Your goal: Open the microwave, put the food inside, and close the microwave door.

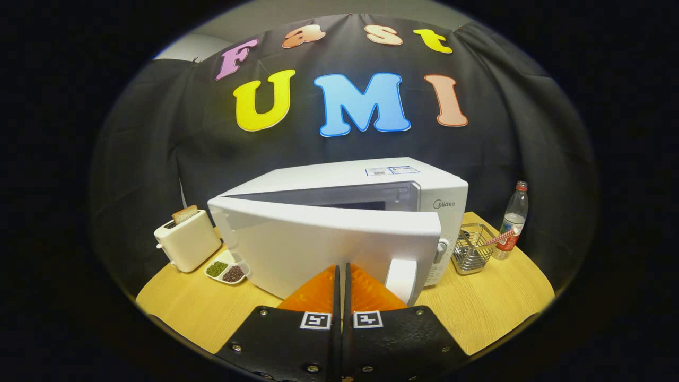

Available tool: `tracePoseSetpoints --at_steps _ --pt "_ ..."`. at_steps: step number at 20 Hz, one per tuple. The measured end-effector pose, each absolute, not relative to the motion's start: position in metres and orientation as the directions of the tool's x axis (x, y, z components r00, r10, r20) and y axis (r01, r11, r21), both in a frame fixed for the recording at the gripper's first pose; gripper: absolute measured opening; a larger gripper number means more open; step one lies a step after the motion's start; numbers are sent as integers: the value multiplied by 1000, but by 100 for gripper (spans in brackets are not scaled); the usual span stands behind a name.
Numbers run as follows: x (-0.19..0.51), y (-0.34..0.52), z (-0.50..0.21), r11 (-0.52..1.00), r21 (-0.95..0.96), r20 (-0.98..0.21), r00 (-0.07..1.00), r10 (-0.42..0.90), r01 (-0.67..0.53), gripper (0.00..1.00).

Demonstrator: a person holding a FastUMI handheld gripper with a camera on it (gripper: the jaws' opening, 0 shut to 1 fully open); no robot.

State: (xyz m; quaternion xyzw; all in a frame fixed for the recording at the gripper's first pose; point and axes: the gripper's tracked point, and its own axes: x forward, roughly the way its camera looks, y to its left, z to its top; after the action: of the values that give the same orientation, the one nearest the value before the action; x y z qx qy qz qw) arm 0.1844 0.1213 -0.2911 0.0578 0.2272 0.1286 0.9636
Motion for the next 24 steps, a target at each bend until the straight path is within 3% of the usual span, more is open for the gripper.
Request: tracePoseSetpoints --at_steps 14,24 --pt "251 119 -297 977 158 -414 889 198 -144 1" --pt "260 121 -299 983 125 -414 894 175 -134 4"
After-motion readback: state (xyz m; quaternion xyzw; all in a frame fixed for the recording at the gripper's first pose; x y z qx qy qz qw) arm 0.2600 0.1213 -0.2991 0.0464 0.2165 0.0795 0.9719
